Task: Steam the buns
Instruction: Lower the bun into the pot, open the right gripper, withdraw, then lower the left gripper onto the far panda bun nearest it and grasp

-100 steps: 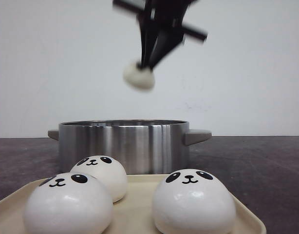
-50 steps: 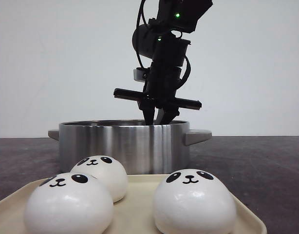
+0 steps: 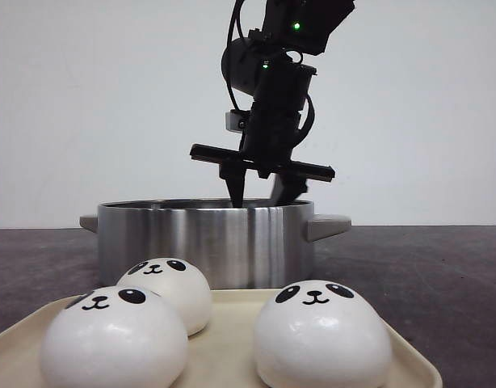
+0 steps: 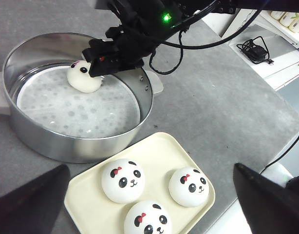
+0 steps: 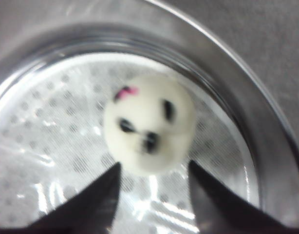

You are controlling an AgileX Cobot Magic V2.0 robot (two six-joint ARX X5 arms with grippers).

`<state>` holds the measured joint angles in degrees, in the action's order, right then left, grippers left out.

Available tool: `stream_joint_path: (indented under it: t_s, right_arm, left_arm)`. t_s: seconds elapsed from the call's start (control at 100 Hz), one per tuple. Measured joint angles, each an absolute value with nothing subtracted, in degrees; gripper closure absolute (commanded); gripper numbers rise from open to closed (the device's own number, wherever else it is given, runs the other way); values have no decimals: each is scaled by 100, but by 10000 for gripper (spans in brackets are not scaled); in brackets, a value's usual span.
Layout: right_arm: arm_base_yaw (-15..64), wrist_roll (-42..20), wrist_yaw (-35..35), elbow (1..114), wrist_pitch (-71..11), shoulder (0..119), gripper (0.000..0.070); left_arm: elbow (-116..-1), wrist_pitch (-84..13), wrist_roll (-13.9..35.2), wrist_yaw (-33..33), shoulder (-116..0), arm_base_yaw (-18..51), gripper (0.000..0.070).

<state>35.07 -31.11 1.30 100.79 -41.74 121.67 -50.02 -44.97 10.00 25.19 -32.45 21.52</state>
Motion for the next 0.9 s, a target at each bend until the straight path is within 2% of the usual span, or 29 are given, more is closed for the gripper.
stream_joint_path:
  t_s: [0.07,0.29,0.39,0.44,0.53,0.69,0.81,0.9]
  right_arm:
    - [3505,-3164,128,10079,-4239,12167,278]
    - [3505,-3186,132,10304,-4261,12125,279]
    - [3524,-2947,137,10556,-4366,11828,289]
    - [3553,-2716,154,10624,-4434,11502,341]
    - [3695,-2213,403,10656,-4683,10652,511]
    - [4248,-1481,1321,10774,-5214,9002,689]
    - [4781,-1166,2051,10774,-5330,7937,691]
    - [5164,-1066,2469,10774,-5347,7216,691]
  left_arm:
    - [-5002,-4504,1002,2519,-3245,2152,0]
    - [-5002,-4595,1002,2517,-3245,2152,0]
    - [-5002,-4657,1004,2517,-3260,2152,0]
    - [-5002,-4711,1004,2517,-3288,2169,0]
    - [-5002,-4836,1004,2499,-3461,2294,0]
    - [-4995,-4930,1007,2095,-4171,2657,0]
    - [-4984,-4882,1140,1612,-4943,2926,0]
    - [-4971,-4790,1313,1553,-5498,3039,0]
